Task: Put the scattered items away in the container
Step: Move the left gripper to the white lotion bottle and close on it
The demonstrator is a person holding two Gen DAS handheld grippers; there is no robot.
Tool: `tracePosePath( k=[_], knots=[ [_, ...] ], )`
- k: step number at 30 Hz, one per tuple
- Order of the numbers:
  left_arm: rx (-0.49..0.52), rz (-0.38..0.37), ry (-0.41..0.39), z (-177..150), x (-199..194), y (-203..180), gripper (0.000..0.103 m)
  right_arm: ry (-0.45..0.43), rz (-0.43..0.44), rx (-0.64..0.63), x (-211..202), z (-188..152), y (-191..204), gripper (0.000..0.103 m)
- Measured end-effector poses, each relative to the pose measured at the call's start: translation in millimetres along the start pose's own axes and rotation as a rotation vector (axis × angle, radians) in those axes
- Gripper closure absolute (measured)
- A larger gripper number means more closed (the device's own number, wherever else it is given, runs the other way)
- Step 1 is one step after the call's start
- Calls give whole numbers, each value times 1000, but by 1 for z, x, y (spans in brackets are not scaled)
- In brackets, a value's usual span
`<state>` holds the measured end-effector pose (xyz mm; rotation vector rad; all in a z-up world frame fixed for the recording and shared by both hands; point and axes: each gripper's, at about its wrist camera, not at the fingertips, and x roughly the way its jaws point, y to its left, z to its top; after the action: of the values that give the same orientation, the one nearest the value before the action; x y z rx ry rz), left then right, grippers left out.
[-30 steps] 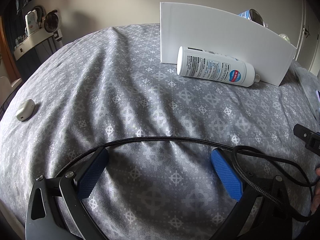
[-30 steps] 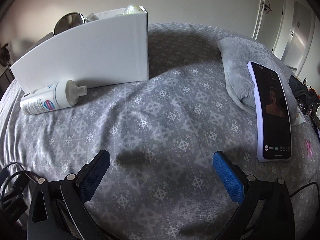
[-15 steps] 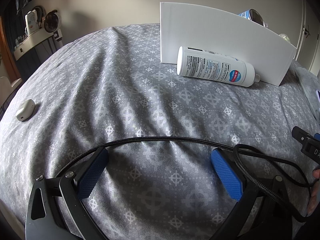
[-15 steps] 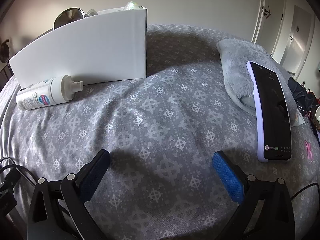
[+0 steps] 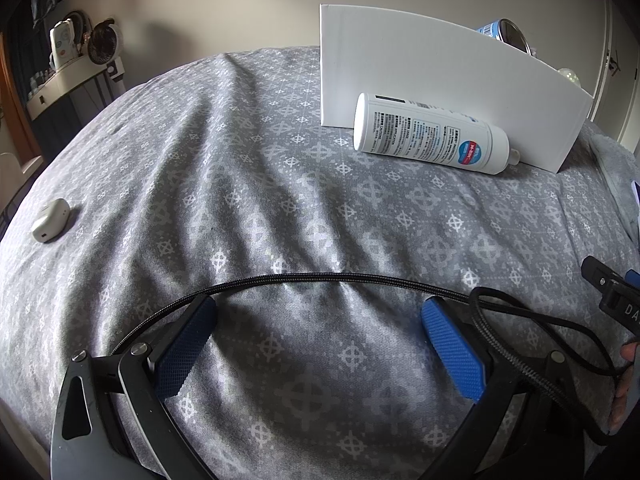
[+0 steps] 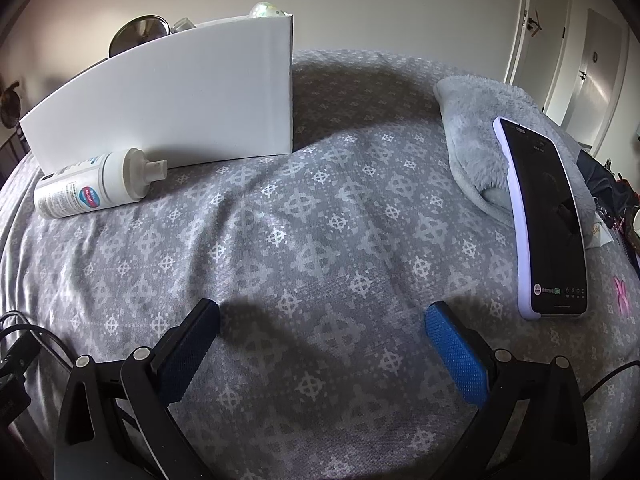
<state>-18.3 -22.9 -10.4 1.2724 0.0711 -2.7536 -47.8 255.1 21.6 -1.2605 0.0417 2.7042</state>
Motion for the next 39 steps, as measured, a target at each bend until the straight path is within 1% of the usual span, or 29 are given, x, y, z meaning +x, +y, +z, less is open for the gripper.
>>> tracePosePath(
  k=[3, 5, 8, 10, 13, 15, 16, 17, 19, 21, 23, 26, 28, 29, 31, 33, 39],
  knots=[
    [-6, -21, 40, 2, -5, 3, 0, -1, 6, 4, 2, 0, -2, 0],
    [-44, -46, 50, 4, -15, 10, 0, -1, 8, 5, 3, 0, -2, 0],
    [-143, -68, 9, 6, -42, 30, 0, -1, 8, 6, 3, 1, -2, 0],
    [-239, -97, -18, 12, -59, 44, 0, -1, 5, 3, 3, 0, -2, 0],
    [-381, -180, -69, 33, -80, 58, 0, 0, 1, -1, 4, 1, -2, 0],
    [-440, -252, -95, 50, -86, 58, 0, 0, -1, -2, 4, 1, -2, 0],
    [-466, -298, -83, 60, -82, 55, 0, 0, 0, -2, 4, 1, -2, 0],
    [-486, -346, -55, 69, -72, 50, 0, 0, 0, -2, 4, 1, -2, 0],
    [-529, -427, 24, 82, -49, 40, 0, 0, 0, -1, 4, 1, -2, 0],
    [-592, -499, 118, 87, -21, 28, 0, 0, 0, -2, 4, 1, -2, 0],
    [-690, -541, 192, 85, 4, 21, 0, -1, 0, -1, 4, 1, -2, 0],
    [-820, -528, 270, 78, 34, 15, 0, -1, 0, -2, 4, 1, -2, 0],
    [-884, -520, 322, 73, 50, 10, 1, -1, 0, -2, 4, 1, -2, 0],
    [-912, -519, 332, 71, 56, 9, 1, -1, 0, -1, 4, 1, -2, 0],
    [-938, -488, 314, 72, 57, 6, 1, -1, 0, -1, 4, 1, -2, 0],
    [-930, -468, 290, 77, 56, 0, 1, -1, 0, -2, 4, 1, -2, 0],
    [-974, -319, 267, 77, 50, -13, 1, -1, 0, -2, 4, 0, -1, 0]
  ],
)
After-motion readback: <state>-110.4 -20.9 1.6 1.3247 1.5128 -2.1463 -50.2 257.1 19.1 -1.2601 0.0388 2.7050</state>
